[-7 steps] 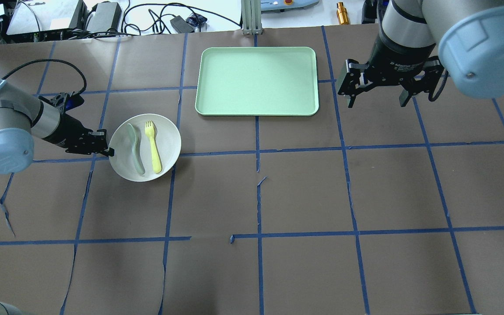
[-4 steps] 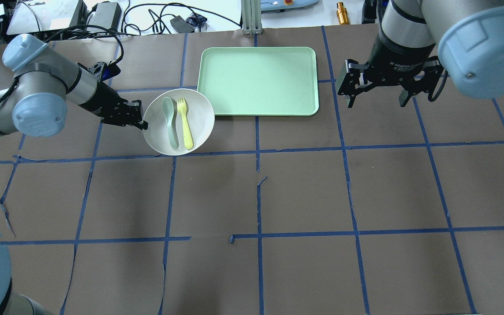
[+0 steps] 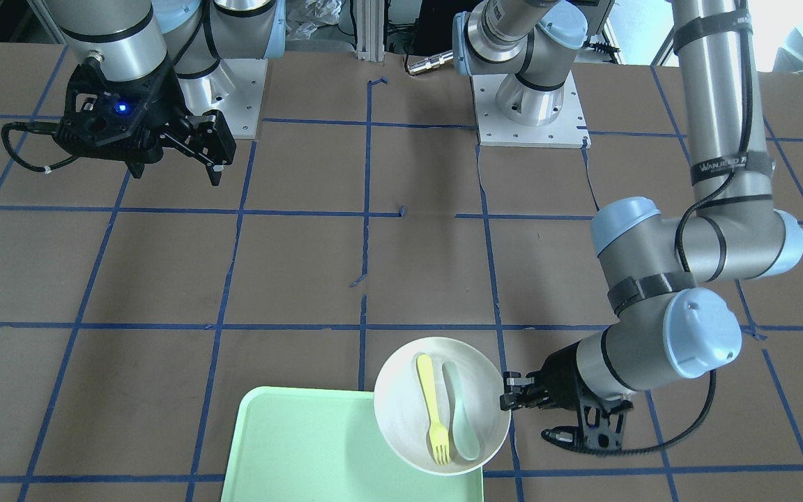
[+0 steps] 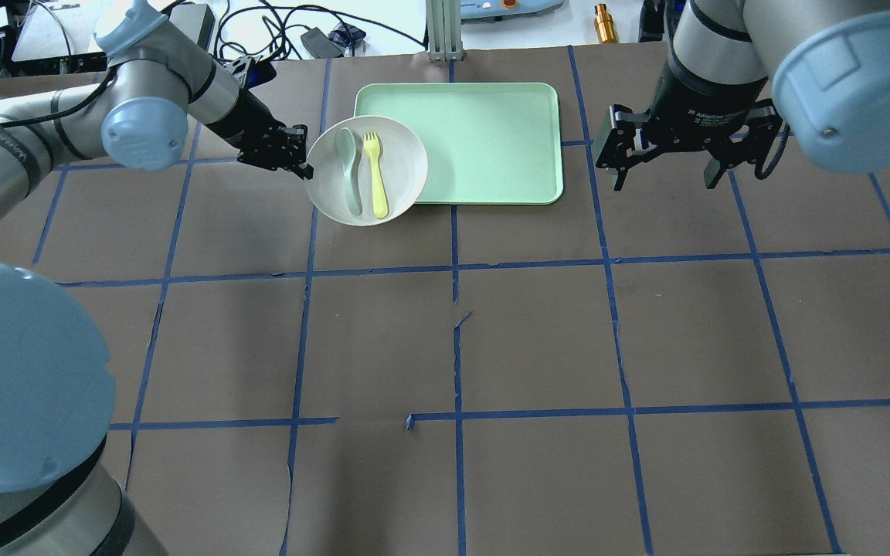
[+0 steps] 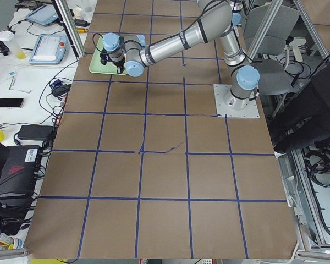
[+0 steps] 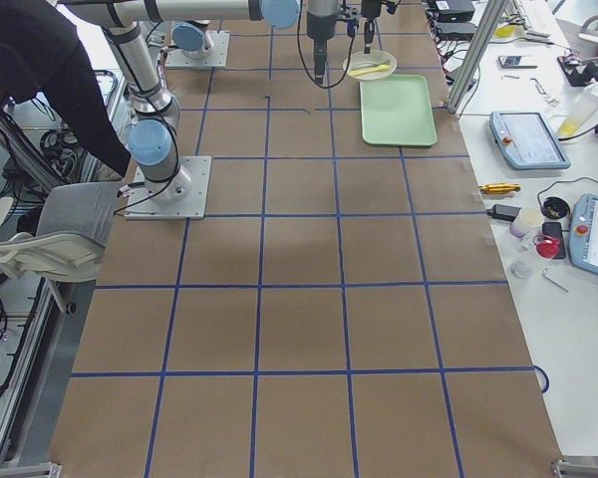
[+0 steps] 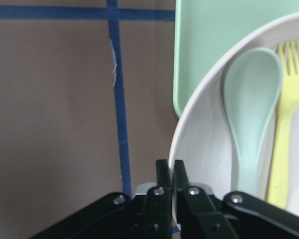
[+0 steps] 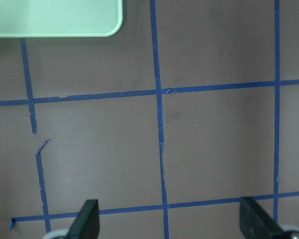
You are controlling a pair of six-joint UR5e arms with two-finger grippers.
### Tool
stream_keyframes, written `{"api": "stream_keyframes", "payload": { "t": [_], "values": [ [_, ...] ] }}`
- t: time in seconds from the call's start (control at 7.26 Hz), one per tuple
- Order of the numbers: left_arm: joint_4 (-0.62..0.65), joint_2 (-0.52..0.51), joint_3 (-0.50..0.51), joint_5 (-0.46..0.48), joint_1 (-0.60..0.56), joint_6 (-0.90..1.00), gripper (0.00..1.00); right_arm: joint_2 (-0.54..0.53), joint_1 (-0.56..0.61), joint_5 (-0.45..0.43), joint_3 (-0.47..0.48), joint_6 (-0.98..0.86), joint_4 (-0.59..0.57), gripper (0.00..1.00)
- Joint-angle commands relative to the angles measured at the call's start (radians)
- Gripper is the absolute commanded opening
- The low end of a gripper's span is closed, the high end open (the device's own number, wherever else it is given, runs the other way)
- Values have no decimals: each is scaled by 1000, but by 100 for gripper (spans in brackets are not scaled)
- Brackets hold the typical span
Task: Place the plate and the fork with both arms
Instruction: 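Slide the white plate with the left gripper onto the pale green tray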
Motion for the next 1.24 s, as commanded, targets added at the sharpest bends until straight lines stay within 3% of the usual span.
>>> {"api": "stream_keyframes", "payload": {
  "t": [0.0,0.55,1.1],
  "values": [
    [-101,-137,239,13,-61,-37,0,0,0,-2,6,1,0,100],
    [-103,-274,412,44,-132,-178,0,-3,0,-7,18,1,-2,100],
    [-93,-311,418,59,-167,-201,0,-3,0,-8,18,1,-2,100]
  ]
}}
